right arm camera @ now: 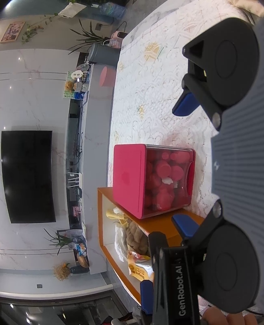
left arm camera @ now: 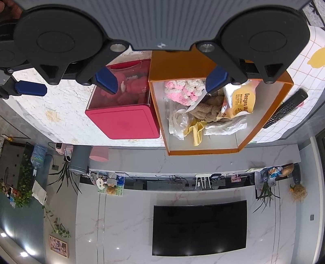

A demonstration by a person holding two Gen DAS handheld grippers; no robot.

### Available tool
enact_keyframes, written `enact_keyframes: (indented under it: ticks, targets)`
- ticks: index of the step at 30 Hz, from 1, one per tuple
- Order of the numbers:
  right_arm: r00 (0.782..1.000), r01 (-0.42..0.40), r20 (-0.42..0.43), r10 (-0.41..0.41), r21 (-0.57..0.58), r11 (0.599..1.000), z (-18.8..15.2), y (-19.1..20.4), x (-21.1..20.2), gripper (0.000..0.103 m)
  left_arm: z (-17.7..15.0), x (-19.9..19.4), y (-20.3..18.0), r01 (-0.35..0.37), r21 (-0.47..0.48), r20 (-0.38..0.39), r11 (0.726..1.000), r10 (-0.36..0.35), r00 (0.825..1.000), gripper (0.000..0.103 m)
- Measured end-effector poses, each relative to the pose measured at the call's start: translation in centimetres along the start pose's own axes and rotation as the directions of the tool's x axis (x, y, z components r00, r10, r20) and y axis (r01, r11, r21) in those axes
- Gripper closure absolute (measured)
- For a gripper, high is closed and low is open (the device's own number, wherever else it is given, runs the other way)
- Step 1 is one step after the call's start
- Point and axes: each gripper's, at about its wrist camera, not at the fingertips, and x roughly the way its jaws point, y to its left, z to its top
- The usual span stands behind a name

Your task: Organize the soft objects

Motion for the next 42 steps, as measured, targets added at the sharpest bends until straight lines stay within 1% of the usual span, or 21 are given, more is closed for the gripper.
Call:
enact_keyframes:
  ticks: [5,17,42]
  targets:
    - [1.0,0.0,0.0,0.0,0.001,1.0,-0.04,-0.05,-0.02,0.003,0.03,-0.12,0.09,0.007,-0.004,0.007,1.0,-0.007,1.0,0.0]
    - [1.0,-0.01,-0.007,0.011,0.013,1.0,0.04,-0.17,0.14,0.003,0.17,0.06,0.3,0.011,-0.011,-0.014,1.0,-0.012,1.0,0.0]
    - [1.0,-0.005,-0.006,0.005,0.006,1.0,-0.12,-0.09,-0.01,0.003,0.19,0.03,0.31,0.001,-0.004,-0.008,1.0,-0.001,1.0,0.0]
